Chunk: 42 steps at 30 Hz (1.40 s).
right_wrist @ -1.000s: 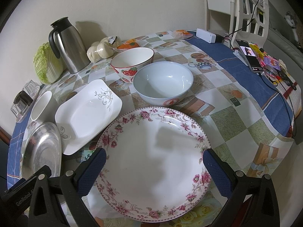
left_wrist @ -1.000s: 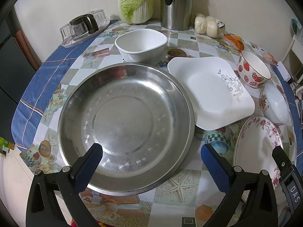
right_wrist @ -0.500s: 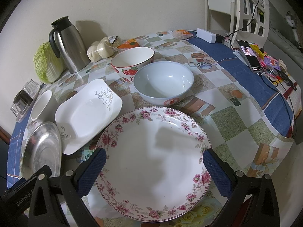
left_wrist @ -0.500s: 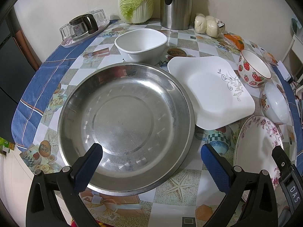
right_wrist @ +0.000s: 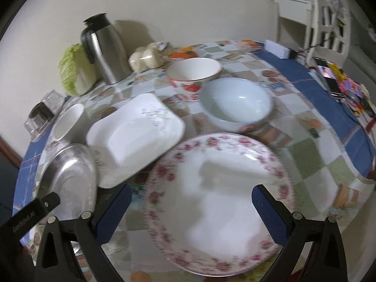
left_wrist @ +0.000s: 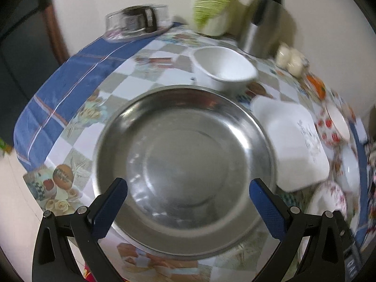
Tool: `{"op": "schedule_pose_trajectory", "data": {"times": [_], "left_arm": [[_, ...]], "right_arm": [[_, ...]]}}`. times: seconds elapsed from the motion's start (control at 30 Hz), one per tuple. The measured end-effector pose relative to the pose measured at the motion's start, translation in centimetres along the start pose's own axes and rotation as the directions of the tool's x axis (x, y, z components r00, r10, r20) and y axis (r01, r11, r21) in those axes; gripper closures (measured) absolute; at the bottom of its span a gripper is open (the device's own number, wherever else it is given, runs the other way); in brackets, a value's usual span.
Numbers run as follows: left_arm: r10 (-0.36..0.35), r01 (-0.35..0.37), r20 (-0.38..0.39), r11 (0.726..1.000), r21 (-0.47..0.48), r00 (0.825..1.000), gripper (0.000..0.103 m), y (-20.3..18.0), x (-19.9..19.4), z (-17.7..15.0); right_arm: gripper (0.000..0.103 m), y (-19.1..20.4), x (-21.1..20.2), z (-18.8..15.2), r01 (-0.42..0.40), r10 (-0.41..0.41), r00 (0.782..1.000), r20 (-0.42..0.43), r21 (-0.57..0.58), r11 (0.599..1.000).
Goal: Organize plates and bowls
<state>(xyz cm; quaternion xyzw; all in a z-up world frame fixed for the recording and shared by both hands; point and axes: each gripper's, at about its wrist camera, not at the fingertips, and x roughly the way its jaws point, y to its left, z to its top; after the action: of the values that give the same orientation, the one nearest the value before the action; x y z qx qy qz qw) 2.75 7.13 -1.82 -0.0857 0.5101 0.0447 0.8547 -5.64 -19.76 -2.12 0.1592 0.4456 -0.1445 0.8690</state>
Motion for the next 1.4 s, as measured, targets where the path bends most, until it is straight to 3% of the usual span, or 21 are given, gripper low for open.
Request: {"op": "schedule_pose_trajectory", "data": {"times": [0.13,0.4,0.6,0.77,1.0,1.13,1.23,1.4], "left_arm": [[0.005,-0.004,0.012,0.997,-0.078,1.0,0.0,2.2,0.4,0.8],[0.033,-0.037,-0.05,0.995,-0.093,0.998,0.0,4.8,2.1,1.8],[0.047,-0.054,-0.06,0.991,-0.122,0.997,0.0,6.3,3.0,1.8],[0.044,-0.056,-0.083,0.987,-0.152,0.996,0.003,7.5,4.2,2.0],[0.042,-0.061,-0.12,0.985,-0.164,0.992,0.034,8.1,5.7,2.3],[0.034,-0.054,-0.126,0.985,-0.166,0.991,0.047,8.3,6.4,2.5],[0.064,-0.085,-0.131,0.984,-0.158,0.989,0.059,8.5,6.7,2.7],[0.088,-0.105,-0.119,0.984,-0.145,0.989,0.064,8.8,7.1,3.2]], "right_arm": [[0.0,2.4,0.9,-0.3,-0.083,0.08,0.996,-0.042,-0.065,0.994],[0.0,7.0,2.1,-1.4,-0.212,0.197,0.975,-0.106,-0.157,0.965],[0.0,9.0,3.5,-2.1,-0.23,0.205,0.967,-0.152,-0.172,0.958],[0.015,9.3,4.5,-2.4,-0.247,0.216,0.957,-0.196,-0.151,0.957],[0.037,10.1,5.7,-2.5,-0.257,0.219,0.948,-0.233,-0.149,0.955],[0.059,10.3,6.2,-2.7,-0.259,0.215,0.941,-0.26,-0.148,0.954],[0.067,10.4,6.5,-2.7,-0.276,0.232,0.933,-0.275,-0.135,0.952],[0.079,11.5,6.6,-2.5,-0.288,0.231,0.933,-0.276,-0.184,0.94]]}}
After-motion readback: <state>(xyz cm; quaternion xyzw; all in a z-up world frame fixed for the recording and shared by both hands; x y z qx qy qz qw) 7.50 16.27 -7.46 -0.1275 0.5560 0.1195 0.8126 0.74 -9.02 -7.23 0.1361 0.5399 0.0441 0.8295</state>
